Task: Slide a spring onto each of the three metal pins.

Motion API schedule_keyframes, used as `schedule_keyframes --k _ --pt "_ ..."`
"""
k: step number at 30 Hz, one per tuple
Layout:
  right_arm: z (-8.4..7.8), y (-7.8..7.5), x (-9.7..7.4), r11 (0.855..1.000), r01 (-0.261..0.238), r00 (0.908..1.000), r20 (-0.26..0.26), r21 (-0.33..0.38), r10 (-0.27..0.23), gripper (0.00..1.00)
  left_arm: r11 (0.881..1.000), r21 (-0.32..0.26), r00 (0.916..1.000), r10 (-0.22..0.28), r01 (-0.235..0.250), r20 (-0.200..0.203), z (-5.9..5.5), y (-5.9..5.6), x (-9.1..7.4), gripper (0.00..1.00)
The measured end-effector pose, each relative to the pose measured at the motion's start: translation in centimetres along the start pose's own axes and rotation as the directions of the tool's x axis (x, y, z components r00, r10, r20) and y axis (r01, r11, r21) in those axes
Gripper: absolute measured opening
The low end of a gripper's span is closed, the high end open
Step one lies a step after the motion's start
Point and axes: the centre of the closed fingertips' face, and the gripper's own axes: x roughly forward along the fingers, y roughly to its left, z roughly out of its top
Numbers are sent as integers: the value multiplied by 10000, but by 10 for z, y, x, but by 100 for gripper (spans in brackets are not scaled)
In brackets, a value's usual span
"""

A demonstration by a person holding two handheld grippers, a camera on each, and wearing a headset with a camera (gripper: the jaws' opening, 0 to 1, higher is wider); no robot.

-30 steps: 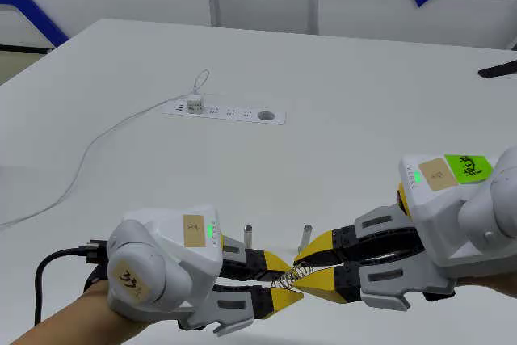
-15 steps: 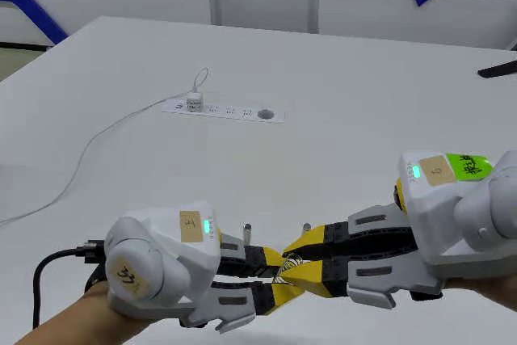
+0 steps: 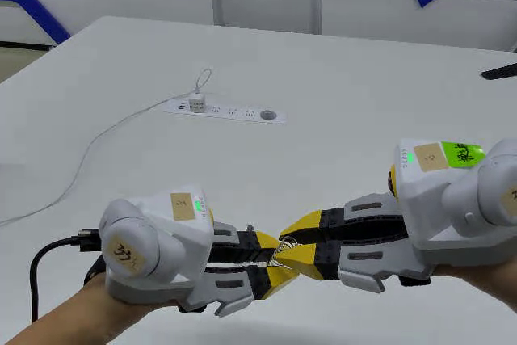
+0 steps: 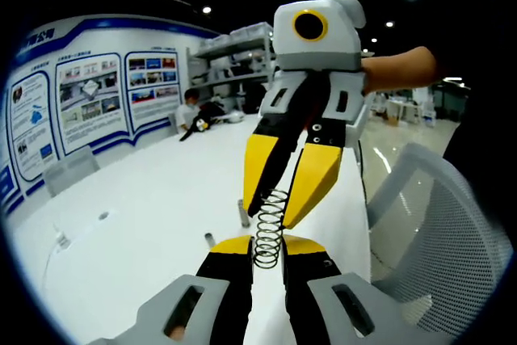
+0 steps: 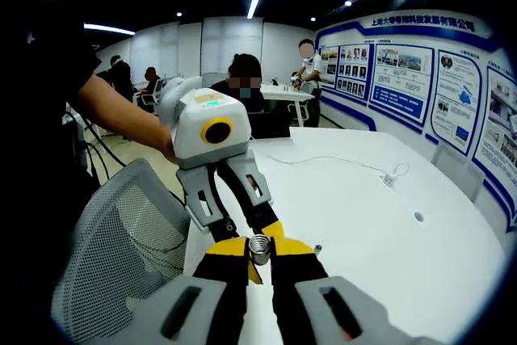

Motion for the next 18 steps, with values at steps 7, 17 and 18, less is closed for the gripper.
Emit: schedule_keyframes --k 7,17,18 --pt "1 -15 -8 9995 318 9995 -15 31 -318 10 9996 1 9991 293 -293 -317 -10 6 -6 21" --pt "-1 -39 -12 9941 1082 9936 -335 -15 -1082 10 9930 -274 9932 1145 -1151 -218 -16 27 -27 36" --pt "-4 -43 -12 9926 1214 9913 -509 -55 -1215 10 9912 -346 9917 1275 -1280 -166 -16 31 -30 37"
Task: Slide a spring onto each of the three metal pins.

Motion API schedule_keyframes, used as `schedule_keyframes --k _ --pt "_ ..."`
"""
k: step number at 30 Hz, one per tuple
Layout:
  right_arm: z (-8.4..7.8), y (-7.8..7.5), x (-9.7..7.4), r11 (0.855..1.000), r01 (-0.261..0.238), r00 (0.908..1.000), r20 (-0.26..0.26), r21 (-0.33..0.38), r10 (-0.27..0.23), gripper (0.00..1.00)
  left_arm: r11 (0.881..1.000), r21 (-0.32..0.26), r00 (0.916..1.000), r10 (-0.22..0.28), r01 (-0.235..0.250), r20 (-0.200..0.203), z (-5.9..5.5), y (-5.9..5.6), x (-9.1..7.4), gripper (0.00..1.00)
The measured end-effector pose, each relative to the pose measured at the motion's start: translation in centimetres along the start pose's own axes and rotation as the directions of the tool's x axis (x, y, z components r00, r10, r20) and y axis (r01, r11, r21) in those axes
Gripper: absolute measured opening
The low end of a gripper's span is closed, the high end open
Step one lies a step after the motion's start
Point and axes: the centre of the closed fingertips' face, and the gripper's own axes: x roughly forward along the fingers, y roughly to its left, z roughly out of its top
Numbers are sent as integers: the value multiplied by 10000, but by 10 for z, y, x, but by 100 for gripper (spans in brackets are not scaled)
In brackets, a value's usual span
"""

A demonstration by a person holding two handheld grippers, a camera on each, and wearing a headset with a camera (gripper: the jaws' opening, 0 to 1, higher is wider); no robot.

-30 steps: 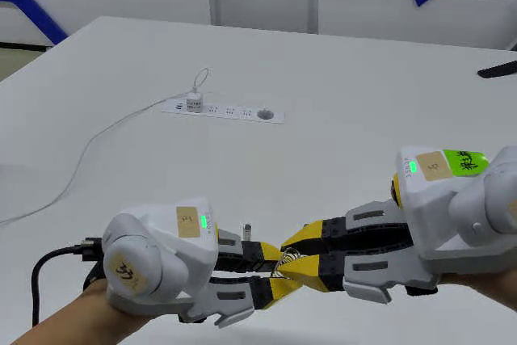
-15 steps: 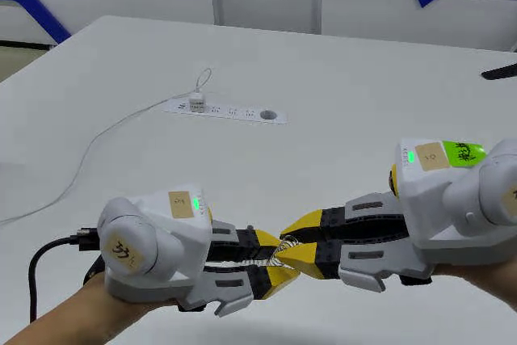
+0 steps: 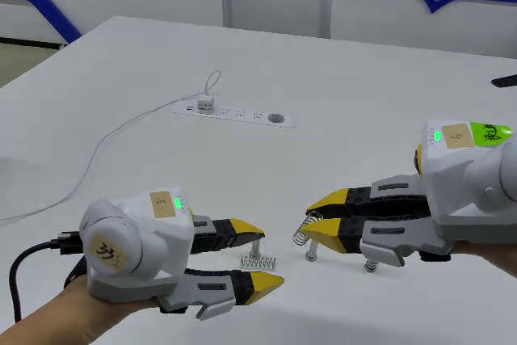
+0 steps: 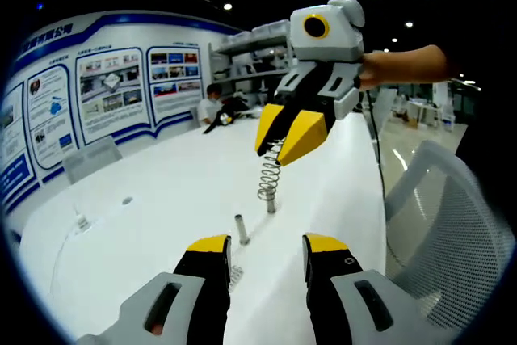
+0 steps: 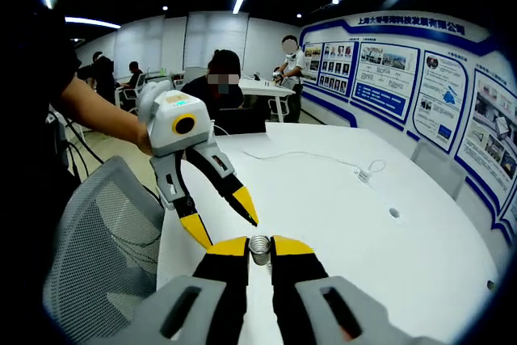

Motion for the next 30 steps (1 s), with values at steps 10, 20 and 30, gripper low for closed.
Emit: schedule_keyframes --k 10,20,30 --pt "-19 -26 5 9950 847 9944 -671 524 -811 10 9953 -338 9958 910 -913 -108 -10 23 -25 47" --pt "-33 -44 7 9895 1298 9871 -1025 628 -1230 10 9891 -727 9918 1277 -1281 -94 -17 30 -34 47" --pt "-50 -61 12 9820 1602 9803 -1322 999 -1465 10 9860 -833 9895 1437 -1447 -186 -23 36 -36 52"
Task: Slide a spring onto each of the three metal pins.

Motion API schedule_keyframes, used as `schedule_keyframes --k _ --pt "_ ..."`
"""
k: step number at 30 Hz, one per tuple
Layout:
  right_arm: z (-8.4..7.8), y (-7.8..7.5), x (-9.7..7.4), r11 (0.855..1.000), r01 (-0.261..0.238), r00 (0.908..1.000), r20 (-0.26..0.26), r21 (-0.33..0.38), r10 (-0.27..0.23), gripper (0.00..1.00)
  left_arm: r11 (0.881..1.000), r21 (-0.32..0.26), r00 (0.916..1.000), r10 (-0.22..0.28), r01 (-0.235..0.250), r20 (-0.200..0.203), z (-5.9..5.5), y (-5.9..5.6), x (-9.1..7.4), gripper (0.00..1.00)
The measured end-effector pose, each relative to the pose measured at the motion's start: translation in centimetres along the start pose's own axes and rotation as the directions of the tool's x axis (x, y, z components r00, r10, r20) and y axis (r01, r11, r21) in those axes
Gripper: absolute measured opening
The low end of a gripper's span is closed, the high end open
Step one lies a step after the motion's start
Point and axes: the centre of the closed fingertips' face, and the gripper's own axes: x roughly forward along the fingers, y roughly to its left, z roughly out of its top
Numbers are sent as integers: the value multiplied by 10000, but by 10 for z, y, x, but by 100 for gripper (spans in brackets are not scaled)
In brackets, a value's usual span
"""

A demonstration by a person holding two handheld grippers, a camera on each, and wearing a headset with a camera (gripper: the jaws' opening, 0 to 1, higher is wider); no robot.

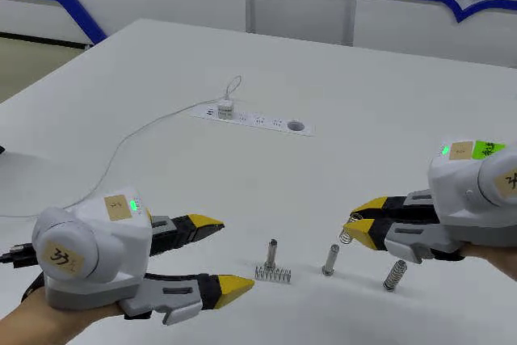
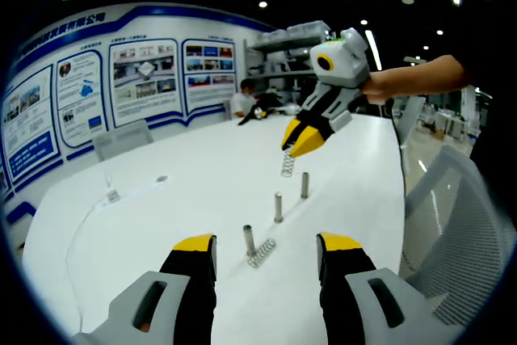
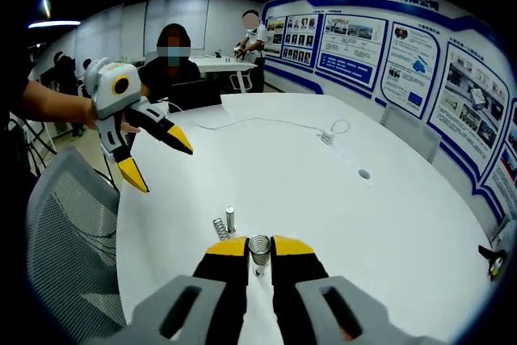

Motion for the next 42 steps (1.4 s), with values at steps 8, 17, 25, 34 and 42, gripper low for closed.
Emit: schedule_keyframes --k 8,17,25,34,42 --pt "-9 -8 11 9979 120 9999 -38 644 -118 10 9999 -98 9999 55 -57 -141 -4 5 -1 67" --pt "-15 -11 22 9939 173 9998 -148 1085 -158 10 9988 -323 9983 362 -376 -447 -14 11 -2 87" --pt "-21 -8 30 9933 139 9992 -395 1149 -94 10 9962 -548 9958 635 -672 -663 -24 16 -5 93" --pt "-32 -6 36 9931 241 9968 -782 1150 -152 11 9954 -596 9950 706 -749 -706 -26 18 -7 90" --pt "-44 -2 48 9937 205 9940 -1095 1102 -83 11 9947 -663 9943 731 -783 -770 -27 19 -7 90"
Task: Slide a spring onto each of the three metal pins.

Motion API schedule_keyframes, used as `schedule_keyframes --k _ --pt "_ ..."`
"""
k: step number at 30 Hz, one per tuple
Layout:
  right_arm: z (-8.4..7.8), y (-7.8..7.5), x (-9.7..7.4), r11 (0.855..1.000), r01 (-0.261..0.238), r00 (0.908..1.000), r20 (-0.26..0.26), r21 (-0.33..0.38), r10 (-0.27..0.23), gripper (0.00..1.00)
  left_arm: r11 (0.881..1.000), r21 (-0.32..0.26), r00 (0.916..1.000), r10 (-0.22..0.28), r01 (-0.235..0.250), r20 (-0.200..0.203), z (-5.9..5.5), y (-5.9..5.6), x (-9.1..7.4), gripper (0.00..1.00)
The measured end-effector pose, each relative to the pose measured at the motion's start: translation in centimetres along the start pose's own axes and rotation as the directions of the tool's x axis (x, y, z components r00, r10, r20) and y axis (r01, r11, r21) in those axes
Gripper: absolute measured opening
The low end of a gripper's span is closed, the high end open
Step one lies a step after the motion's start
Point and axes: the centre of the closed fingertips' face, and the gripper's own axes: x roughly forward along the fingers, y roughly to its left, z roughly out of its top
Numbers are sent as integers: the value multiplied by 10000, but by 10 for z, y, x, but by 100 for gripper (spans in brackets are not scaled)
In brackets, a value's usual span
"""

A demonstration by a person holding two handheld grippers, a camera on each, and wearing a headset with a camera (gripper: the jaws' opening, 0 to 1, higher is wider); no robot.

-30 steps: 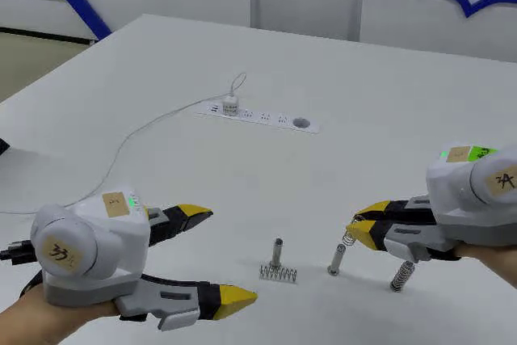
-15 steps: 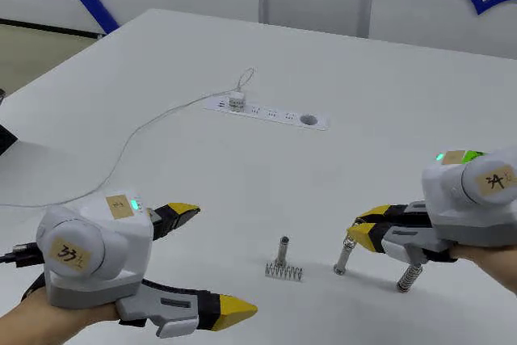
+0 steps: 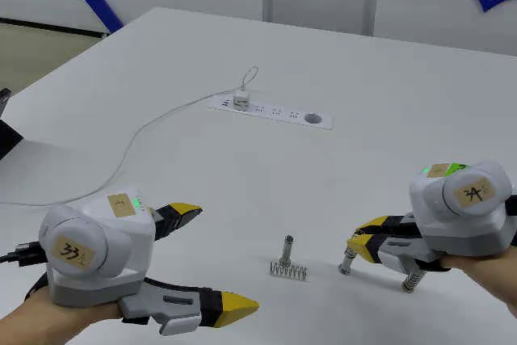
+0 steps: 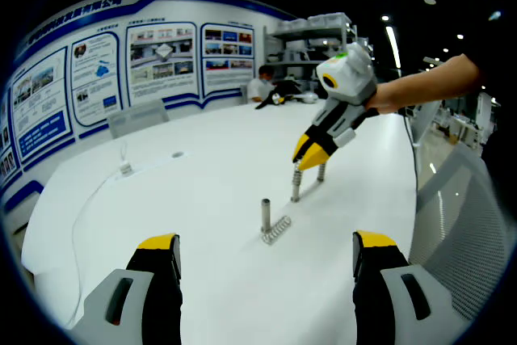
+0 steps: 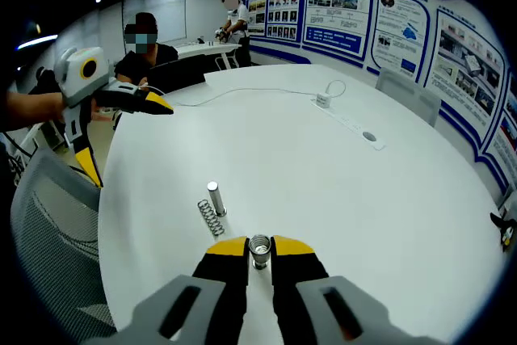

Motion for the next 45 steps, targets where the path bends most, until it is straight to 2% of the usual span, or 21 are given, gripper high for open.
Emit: schedule_keyframes --k 10,24,32,38,45 --pt "-11 1 10 10000 7 9997 -260 -2 -7 11 10000 -83 9999 -4 2 -165 -6 -1 -1 89" --pt "-24 2 19 10000 35 9983 -581 -2 -35 11 9998 -218 10000 19 -21 -91 -6 -1 -2 89" --pt "-23 1 18 10000 -22 9987 -517 -55 19 12 9997 -245 10000 44 -45 -59 -5 1 -4 89" --pt "-22 2 14 9997 30 9988 -498 -242 -42 17 9996 -262 10000 98 -98 11 -3 1 -5 89" --pt "-10 6 5 9983 138 9998 -141 -565 -146 19 9997 -226 10000 55 -53 71 -1 0 -5 89"
